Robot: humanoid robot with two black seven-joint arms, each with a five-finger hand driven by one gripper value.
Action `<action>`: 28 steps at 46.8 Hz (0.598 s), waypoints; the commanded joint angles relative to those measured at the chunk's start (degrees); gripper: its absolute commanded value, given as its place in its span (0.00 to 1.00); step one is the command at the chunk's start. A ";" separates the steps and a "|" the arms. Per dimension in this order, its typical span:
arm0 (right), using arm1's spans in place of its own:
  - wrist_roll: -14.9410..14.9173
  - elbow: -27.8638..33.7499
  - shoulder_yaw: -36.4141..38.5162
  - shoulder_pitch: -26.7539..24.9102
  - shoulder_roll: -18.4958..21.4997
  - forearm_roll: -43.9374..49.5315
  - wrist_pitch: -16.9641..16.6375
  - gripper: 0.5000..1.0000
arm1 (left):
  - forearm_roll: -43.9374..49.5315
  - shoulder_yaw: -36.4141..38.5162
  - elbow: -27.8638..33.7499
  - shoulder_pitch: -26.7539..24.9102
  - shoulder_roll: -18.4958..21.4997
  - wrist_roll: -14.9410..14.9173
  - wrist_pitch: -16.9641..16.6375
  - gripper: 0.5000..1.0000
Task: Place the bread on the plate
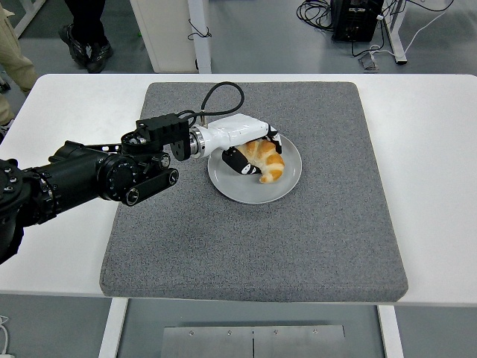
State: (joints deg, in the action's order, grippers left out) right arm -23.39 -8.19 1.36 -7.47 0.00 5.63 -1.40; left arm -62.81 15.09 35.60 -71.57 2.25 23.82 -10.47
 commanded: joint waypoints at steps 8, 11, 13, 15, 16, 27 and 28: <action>0.01 0.01 0.05 0.00 0.00 0.00 -0.01 1.00 | 0.23 -0.68 0.17 -0.33 0.39 0.00 0.09 0.69; -0.07 0.01 0.05 0.00 0.00 0.00 -0.01 1.00 | 0.32 -0.68 0.35 -0.42 0.56 0.00 0.09 0.69; 0.01 0.01 -0.04 0.00 0.00 0.00 -0.01 1.00 | 0.50 -0.68 0.35 -0.42 0.56 0.00 0.09 0.69; 0.01 -0.08 -0.04 0.00 0.00 0.00 -0.01 1.00 | 0.58 -0.59 0.61 -0.42 0.56 0.09 0.09 0.69; 0.01 0.01 0.04 0.00 0.00 0.00 -0.01 1.00 | 0.58 -0.68 0.70 -0.42 0.65 0.09 0.09 0.69; 0.01 -0.08 -0.04 0.00 0.00 0.00 -0.01 1.00 | 2.25 -0.85 2.81 -2.35 1.79 0.17 0.45 0.77; 0.01 0.01 0.04 0.00 0.00 0.00 -0.01 1.00 | 2.95 -0.85 3.42 -2.78 2.23 0.17 0.53 0.79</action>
State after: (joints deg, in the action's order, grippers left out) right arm -23.39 -8.19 1.39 -7.47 0.00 5.63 -1.41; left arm -61.48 14.23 37.69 -73.29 3.53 24.02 -10.17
